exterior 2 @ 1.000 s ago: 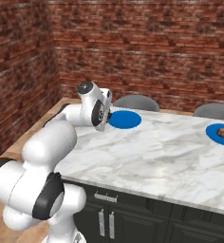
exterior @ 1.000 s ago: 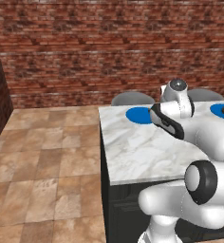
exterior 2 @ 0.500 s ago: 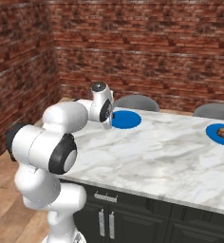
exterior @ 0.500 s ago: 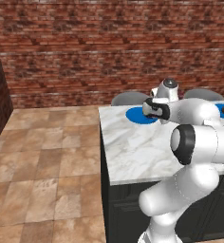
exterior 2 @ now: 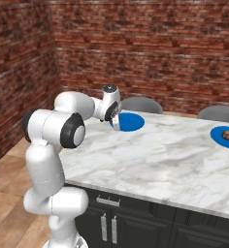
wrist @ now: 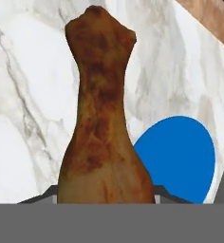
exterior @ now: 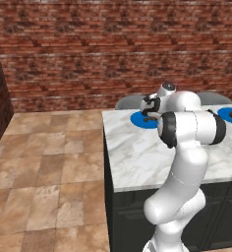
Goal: Take the chicken drumsticks from the pan and place one on each plate on the dining counter.
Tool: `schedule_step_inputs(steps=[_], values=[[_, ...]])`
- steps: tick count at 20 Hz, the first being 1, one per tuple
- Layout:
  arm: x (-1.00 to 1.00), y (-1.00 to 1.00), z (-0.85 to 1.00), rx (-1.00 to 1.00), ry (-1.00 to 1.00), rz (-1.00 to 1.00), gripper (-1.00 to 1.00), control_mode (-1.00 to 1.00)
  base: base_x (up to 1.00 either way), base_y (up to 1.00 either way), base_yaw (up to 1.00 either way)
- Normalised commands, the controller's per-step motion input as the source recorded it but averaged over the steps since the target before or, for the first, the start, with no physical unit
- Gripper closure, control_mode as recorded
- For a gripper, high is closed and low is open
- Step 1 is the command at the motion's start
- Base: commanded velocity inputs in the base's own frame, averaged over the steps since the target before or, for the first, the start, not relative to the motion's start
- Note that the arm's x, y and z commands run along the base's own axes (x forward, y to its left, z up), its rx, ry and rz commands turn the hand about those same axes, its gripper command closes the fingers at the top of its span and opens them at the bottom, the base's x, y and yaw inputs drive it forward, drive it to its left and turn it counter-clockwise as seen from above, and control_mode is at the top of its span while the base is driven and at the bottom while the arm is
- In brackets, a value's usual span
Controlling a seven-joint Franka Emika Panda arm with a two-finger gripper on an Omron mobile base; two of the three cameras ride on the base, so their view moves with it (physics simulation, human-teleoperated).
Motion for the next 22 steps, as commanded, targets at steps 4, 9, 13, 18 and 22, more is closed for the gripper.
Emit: schedule_step_inputs(steps=[4,9,13,18,22], values=[[0.62,0.0,-0.67,-0.11,0.07,0.08,1.0,-1.0,0.0,0.0,0.0],[0.59,-0.09,-0.24,-0.02,0.0,0.06,1.0,-1.0,0.0,0.0,0.0],[0.58,-0.1,-0.34,-0.02,0.01,0.06,1.0,-1.0,0.0,0.0,0.0],[0.53,-0.05,-0.43,-0.03,0.01,0.06,1.0,-1.0,0.0,0.0,0.0],[0.41,0.0,-0.43,-0.06,0.0,0.04,1.0,-1.0,0.0,0.0,0.0]])
